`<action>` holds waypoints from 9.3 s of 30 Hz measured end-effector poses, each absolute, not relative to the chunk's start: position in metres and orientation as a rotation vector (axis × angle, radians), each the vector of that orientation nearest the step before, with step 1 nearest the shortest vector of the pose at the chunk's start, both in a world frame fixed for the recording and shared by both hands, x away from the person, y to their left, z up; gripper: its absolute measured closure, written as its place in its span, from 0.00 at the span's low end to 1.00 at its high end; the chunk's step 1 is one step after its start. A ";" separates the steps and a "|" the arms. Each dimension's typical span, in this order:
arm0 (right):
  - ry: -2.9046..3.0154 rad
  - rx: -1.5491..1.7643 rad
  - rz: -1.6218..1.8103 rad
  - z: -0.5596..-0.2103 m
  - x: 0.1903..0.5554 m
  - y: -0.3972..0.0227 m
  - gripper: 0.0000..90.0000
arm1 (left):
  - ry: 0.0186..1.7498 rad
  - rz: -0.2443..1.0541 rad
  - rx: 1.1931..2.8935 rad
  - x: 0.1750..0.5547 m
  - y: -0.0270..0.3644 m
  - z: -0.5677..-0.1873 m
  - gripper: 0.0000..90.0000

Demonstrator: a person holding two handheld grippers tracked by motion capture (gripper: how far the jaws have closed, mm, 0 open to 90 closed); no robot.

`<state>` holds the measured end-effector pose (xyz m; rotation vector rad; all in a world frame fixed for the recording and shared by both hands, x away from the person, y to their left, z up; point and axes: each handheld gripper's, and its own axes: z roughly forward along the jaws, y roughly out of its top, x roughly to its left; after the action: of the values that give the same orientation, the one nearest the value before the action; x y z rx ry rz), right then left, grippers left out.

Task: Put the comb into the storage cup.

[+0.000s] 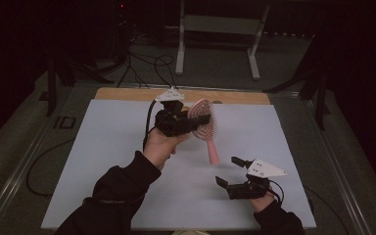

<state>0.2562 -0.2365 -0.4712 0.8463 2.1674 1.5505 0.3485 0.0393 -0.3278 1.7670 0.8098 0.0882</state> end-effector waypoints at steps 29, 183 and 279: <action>2.170 0.825 1.532 -0.473 0.246 -0.245 0.11 | 0.814 0.149 1.738 0.366 0.082 -0.318 0.73; 2.158 0.828 1.551 -0.472 0.248 -0.248 0.11 | 1.132 0.348 1.620 0.462 0.105 -0.381 0.73; 2.156 0.836 1.553 -0.472 0.248 -0.249 0.11 | 1.175 0.295 1.726 0.467 0.115 -0.397 0.09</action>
<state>0.2484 -0.2488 -0.4716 0.8358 2.1561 1.5528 0.4669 0.1149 -0.3974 1.7258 1.1755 0.2946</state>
